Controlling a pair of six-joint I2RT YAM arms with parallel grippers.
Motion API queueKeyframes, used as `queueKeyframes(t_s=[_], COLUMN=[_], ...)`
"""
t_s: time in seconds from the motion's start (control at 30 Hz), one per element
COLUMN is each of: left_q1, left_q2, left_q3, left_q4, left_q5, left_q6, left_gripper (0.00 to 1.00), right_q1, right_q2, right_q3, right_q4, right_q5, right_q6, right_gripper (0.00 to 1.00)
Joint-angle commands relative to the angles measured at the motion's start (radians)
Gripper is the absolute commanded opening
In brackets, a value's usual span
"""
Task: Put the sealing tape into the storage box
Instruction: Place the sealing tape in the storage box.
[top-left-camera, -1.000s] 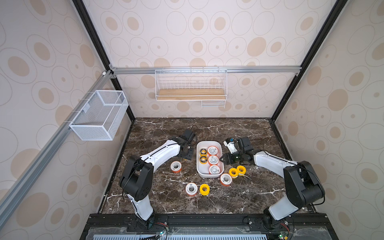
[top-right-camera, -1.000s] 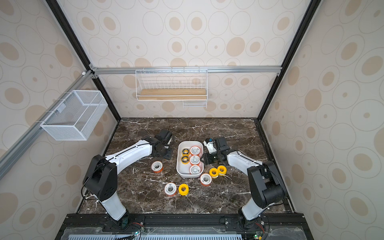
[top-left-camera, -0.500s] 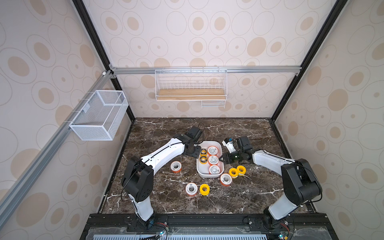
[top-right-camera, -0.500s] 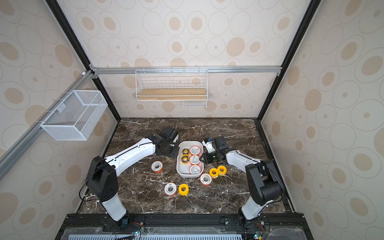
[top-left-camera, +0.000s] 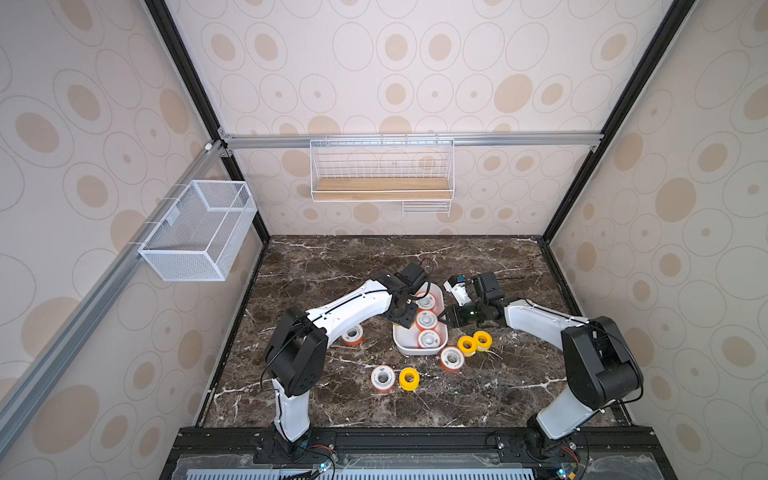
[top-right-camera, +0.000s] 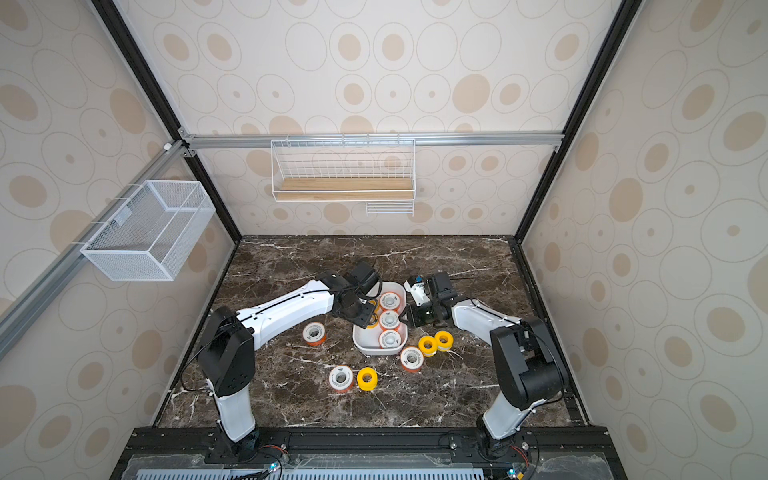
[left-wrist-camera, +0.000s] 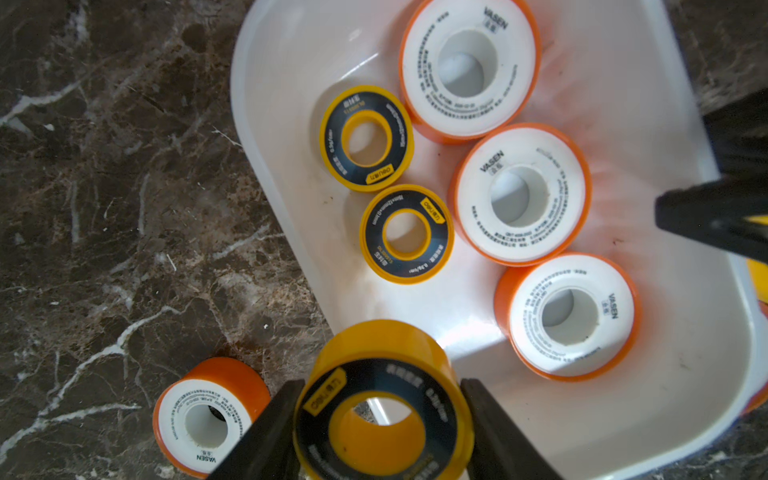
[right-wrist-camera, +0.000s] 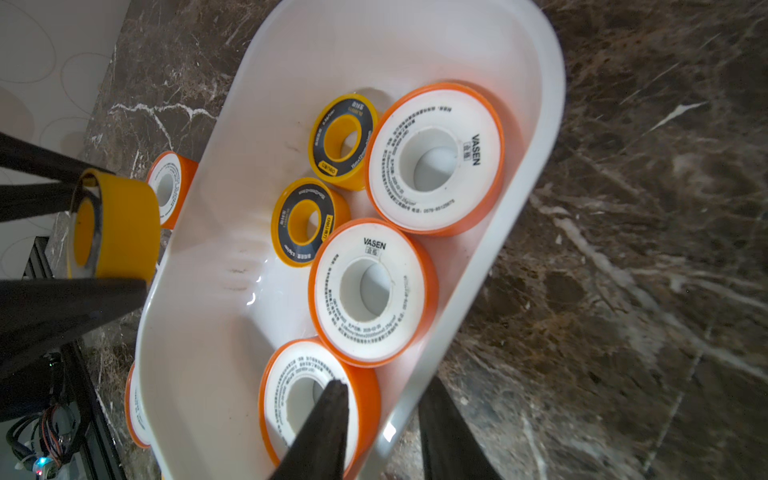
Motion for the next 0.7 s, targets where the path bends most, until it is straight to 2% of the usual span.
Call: queueKeyframes(t_s=[0.0, 0.67], left_q1=[-0.038, -0.13], left_q2=[0.021, 0.143], left_q3=[0.05, 0.114], left_q4=[-0.043, -0.107], left_q5=[-0.039, -0.128], left_q6=[0.037, 0.152], left_gripper=[0.61, 0.62], right_q1=[-0.004, -0.003], right_q2=[0.009, 0.013], right_q3=[0.02, 0.024], right_q4=[-0.013, -0.025], right_q5=[-0.017, -0.001], right_q6=[-0.003, -0.006], right_gripper=[0.34, 0.35])
